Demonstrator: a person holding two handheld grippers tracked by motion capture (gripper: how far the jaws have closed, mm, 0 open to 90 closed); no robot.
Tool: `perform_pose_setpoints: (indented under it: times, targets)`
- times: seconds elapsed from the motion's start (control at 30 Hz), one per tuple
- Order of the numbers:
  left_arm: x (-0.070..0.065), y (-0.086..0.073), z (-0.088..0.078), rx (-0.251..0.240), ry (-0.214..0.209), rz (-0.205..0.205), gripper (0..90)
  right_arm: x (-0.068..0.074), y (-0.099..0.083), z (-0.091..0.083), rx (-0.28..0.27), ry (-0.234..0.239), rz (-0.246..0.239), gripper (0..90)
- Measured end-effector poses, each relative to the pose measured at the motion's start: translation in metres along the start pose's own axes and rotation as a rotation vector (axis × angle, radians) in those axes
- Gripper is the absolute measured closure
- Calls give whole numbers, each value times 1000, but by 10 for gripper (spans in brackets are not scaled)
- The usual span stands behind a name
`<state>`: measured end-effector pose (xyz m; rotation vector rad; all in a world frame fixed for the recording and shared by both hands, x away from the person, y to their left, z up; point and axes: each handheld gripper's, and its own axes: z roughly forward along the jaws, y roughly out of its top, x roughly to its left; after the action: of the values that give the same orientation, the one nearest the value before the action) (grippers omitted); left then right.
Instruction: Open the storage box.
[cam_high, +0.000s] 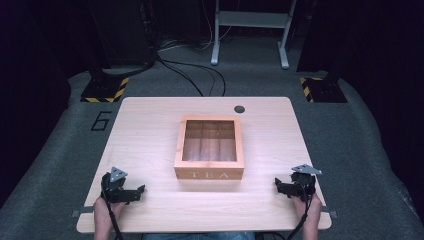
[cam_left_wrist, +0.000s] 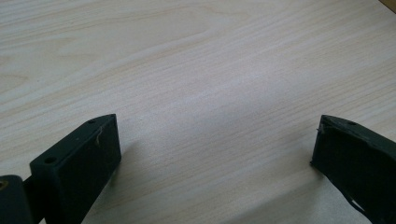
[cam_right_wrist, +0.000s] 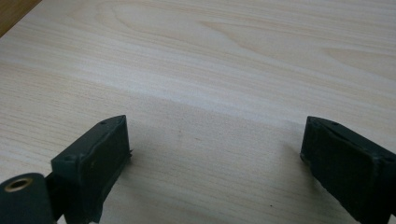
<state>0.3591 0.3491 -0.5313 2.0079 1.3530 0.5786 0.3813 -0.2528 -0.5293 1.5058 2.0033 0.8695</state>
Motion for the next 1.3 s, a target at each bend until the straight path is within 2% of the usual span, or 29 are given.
perform_pose_setpoints:
  times: [0.63,0.7,0.8,0.87,1.0,1.07,1.1,1.17,1.2,1.3]
  targets:
    - [0,0,0,1,-2,1,1,0,0,0,0,0,1,76]
    - [0,-1,0,-10,-1,3,0,0,0,0,0,0,1,76]
    - [0,0,0,-11,-18,13,0,0,0,0,0,0,0,76]
    - [-2,0,-2,-20,-49,-4,0,0,0,0,0,1,0,76]
    - [-7,7,-6,-77,-92,-13,2,0,0,0,1,0,0,76]
    - [-9,10,-8,-78,-104,-10,2,0,0,0,1,0,0,76]
    - [-13,18,-10,-103,-144,-2,2,0,0,0,0,0,1,76]
    - [-16,21,-11,-121,-150,-1,2,0,0,0,0,0,0,76]
    - [-21,28,-13,-137,-172,14,1,0,0,0,0,1,1,76]
    - [-30,39,-12,-170,-201,28,1,0,0,0,1,-1,0,76]
